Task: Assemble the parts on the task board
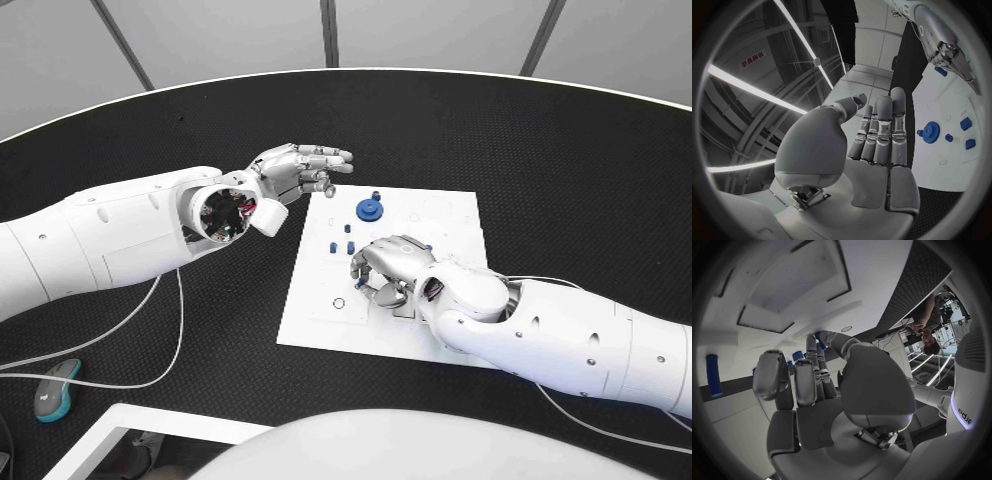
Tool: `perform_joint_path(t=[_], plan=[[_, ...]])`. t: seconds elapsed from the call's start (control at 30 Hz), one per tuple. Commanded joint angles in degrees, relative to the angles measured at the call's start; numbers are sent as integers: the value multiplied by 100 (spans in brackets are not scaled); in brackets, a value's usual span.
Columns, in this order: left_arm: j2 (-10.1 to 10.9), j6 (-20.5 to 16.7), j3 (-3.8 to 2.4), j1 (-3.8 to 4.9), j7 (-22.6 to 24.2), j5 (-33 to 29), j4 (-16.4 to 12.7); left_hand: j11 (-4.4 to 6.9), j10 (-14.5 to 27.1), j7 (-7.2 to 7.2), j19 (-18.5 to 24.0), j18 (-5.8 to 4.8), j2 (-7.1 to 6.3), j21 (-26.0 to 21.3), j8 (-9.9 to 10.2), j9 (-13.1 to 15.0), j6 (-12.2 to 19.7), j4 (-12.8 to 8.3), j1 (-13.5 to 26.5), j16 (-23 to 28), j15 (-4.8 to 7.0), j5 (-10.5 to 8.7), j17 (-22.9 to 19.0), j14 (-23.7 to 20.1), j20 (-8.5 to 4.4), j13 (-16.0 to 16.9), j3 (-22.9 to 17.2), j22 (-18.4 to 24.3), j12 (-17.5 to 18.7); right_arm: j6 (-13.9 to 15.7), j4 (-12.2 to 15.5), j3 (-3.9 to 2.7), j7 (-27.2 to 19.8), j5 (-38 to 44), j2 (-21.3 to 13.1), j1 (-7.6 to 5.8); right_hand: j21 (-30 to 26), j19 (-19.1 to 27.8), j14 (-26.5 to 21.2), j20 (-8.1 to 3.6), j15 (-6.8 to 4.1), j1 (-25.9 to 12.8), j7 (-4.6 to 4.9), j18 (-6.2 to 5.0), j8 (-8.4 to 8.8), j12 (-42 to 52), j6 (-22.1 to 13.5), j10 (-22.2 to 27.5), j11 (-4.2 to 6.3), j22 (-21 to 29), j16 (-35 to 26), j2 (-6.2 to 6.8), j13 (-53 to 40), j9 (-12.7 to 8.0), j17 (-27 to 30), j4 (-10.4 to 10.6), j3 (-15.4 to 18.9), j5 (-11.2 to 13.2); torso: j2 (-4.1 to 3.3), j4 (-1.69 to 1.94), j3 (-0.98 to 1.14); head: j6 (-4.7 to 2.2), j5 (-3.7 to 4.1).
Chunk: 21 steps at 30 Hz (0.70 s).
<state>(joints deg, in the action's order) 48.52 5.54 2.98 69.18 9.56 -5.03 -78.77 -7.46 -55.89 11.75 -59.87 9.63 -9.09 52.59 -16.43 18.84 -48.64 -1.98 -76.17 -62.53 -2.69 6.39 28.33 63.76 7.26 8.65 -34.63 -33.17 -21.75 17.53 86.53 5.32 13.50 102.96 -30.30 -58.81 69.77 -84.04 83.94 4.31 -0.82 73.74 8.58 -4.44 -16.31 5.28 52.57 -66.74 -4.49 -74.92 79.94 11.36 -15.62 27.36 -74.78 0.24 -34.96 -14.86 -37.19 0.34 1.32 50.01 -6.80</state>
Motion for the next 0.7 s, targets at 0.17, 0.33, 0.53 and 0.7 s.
perform_joint_path(t=[0.17, 0.33, 0.53, 0.7], plan=[[9, 1, 0, 0, 2, 0, -5, -12, 36, 6, 3, 94, -3, -38, 24, -5, 42, 0, -38, -18, -7, -8, -6, -41, 29, 6, 45, 5, -32, 135, 127, -1, -10, 0, -68, 0, -12, -66, 265, 53, 42, -11, -40, 48, 44, 65, -4, 13, 6, -518, -6, 63, -56, -16, -1, 6, 25, -17, 2, -5, 14, -1, -9], [11, 5, 0, 0, 1, 0, -5, -12, 36, 6, 3, 94, -3, -38, 24, -5, 42, 0, -38, -18, -7, -8, -6, -41, 29, 6, 45, 5, -32, 220, 204, -1, -7, 0, -119, 0, 6, -72, 267, 58, 40, -17, -45, 50, 63, 92, -6, -5, 14, -528, 0, 71, -69, -24, -7, 11, 30, 2, 1, -3, 16, -1, -2], [13, 9, 0, 0, 0, 0, -4, -12, 36, 6, 3, 94, -3, -38, 24, -5, 42, 0, -38, -18, -7, -8, -6, -41, 29, 6, 45, 5, -32, 332, 268, -2, -3, 0, -177, 0, 15, -77, 271, 59, 28, -17, -54, 47, 63, 151, 47, -58, 30, -534, 11, 57, -97, -24, -18, 21, 33, 17, 1, -6, 13, -1, -5], [14, 11, 0, 0, 0, 0, -4, -14, 51, 6, 6, 96, 0, -40, 29, -5, 51, -2, -46, -22, -9, -7, -11, -48, 32, 8, 48, 6, -38, 403, 334, -2, -21, 0, -230, 0, 16, -79, 273, 59, 25, -23, -58, 47, 65, 166, 59, -69, 34, -536, 14, 58, -105, -25, -22, 27, 39, 28, 3, -2, 8, -1, -4]])
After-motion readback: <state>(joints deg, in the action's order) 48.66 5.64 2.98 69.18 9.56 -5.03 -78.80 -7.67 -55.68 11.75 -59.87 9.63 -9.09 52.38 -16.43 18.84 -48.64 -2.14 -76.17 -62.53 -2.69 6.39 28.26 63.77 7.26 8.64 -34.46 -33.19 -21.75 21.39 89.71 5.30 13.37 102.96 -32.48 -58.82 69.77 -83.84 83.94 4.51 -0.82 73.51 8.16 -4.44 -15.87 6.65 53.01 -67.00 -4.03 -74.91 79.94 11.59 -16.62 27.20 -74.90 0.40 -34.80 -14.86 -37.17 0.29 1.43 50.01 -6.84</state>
